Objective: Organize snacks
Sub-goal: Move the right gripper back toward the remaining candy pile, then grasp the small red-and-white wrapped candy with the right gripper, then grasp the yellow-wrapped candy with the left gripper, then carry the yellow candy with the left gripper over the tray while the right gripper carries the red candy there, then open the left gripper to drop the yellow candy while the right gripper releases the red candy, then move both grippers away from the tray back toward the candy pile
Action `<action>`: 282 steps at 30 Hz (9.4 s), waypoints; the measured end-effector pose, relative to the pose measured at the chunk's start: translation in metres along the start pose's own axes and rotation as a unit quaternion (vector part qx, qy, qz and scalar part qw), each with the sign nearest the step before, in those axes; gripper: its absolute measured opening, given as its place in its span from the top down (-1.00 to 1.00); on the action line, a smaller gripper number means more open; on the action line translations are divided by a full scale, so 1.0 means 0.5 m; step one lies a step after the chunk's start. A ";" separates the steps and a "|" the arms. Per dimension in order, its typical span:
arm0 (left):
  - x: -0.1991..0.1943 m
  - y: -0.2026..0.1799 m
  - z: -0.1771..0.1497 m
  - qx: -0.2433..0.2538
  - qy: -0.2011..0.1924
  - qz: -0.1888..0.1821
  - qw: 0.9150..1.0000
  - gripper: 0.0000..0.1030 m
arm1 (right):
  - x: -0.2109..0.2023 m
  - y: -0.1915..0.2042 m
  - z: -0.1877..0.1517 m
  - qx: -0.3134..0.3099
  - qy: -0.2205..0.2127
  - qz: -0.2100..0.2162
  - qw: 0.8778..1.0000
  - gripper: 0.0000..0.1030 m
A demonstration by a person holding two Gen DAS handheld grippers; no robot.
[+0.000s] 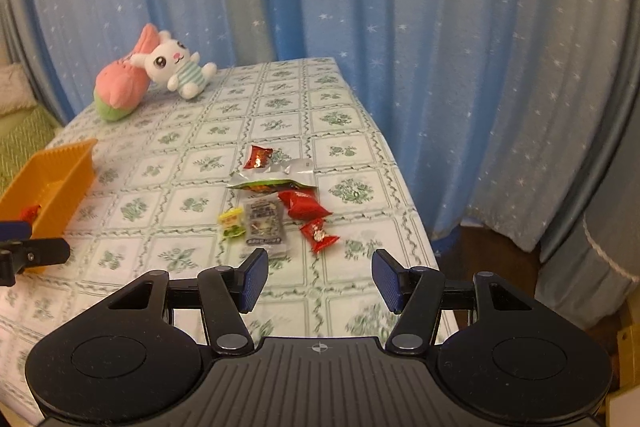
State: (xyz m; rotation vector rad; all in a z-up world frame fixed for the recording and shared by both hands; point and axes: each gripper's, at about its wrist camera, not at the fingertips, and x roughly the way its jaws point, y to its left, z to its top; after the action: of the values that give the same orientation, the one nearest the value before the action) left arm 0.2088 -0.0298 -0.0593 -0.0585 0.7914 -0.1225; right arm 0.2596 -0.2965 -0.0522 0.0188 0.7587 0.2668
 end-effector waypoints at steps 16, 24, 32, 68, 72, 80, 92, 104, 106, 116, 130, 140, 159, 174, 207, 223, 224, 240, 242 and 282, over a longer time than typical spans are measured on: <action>0.165 -0.019 0.028 -0.006 0.019 -0.008 1.000 -0.60 | 0.237 -0.013 0.013 -0.114 0.033 0.038 0.992 0.24; 0.207 -0.025 0.028 -0.003 0.024 -0.015 1.000 -0.57 | 0.286 -0.009 0.008 -0.129 0.049 0.037 0.990 0.65; 0.249 -0.052 0.035 0.004 0.025 -0.036 0.999 -0.32 | 0.264 -0.007 0.007 -0.098 0.040 0.046 0.993 0.67; 0.342 -0.131 0.052 -0.009 0.017 -0.038 0.999 0.27 | 0.248 -0.021 0.000 -0.046 0.031 0.031 0.998 0.67; 0.331 -0.122 0.039 0.010 0.016 -0.033 0.999 0.31 | 0.245 -0.021 -0.001 -0.046 0.031 0.031 0.998 0.67; 0.298 -0.069 0.021 -0.014 0.012 -0.026 0.999 0.39 | 0.240 -0.020 0.004 -0.038 0.023 0.034 0.998 0.67; 0.330 -0.105 0.029 0.086 0.006 -0.034 0.996 0.13 | 0.237 -0.022 0.002 -0.034 0.022 0.031 0.999 0.67; 0.328 -0.111 0.028 0.115 0.004 -0.049 0.992 0.60 | 0.237 -0.018 0.001 -0.029 0.021 0.031 0.999 0.67; 0.320 -0.104 0.023 0.104 0.004 -0.050 0.993 0.61 | 0.234 -0.018 0.003 -0.029 0.020 0.031 0.999 0.67; 0.241 -0.051 0.020 0.052 0.000 -0.037 0.998 0.61 | 0.194 0.007 0.026 -0.035 0.008 0.040 0.999 0.67; 0.042 0.087 0.060 0.004 -0.029 0.013 0.999 0.61 | 0.098 0.170 0.088 -0.064 -0.007 0.095 0.993 0.67; -0.104 0.238 0.041 -0.025 -0.040 0.057 0.997 0.61 | 0.047 0.355 0.103 -0.090 -0.011 0.154 0.984 0.67; -0.177 0.500 -0.023 -0.081 -0.018 0.117 0.990 0.61 | 0.099 0.640 0.085 -0.149 0.016 0.224 0.963 0.67; -0.112 0.551 -0.042 -0.094 0.003 0.115 0.989 0.30 | 0.165 0.673 0.081 -0.144 0.031 0.226 0.963 0.67; -0.205 0.507 -0.075 -0.111 -0.029 0.134 0.984 -0.30 | 0.120 0.590 0.086 -0.041 0.027 0.210 0.976 -0.09; -0.278 0.366 -0.090 -0.106 -0.041 0.114 0.987 -0.58 | -0.020 0.454 0.031 -0.007 0.026 0.133 0.991 -0.09; -0.281 0.357 -0.090 -0.104 -0.043 0.112 0.987 -0.59 | -0.028 0.446 0.027 -0.006 0.025 0.130 0.991 -0.09; -0.264 0.215 -0.063 -0.079 -0.044 0.067 0.994 -0.65 | -0.105 0.297 -0.006 0.035 0.012 0.069 0.997 -0.09; -0.258 0.199 -0.061 -0.077 -0.043 0.061 0.994 -0.65 | -0.109 0.281 -0.007 0.039 0.012 0.063 0.997 -0.09; 0.064 0.020 0.043 -0.043 0.010 0.005 0.999 -0.65 | 0.096 -0.001 0.053 0.058 0.016 0.014 0.998 -0.08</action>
State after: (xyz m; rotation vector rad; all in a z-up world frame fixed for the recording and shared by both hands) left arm 0.2471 -0.0239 -0.0677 -0.1342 0.8173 -0.0789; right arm 0.3111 -0.2831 -0.0657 0.1364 0.8064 0.2504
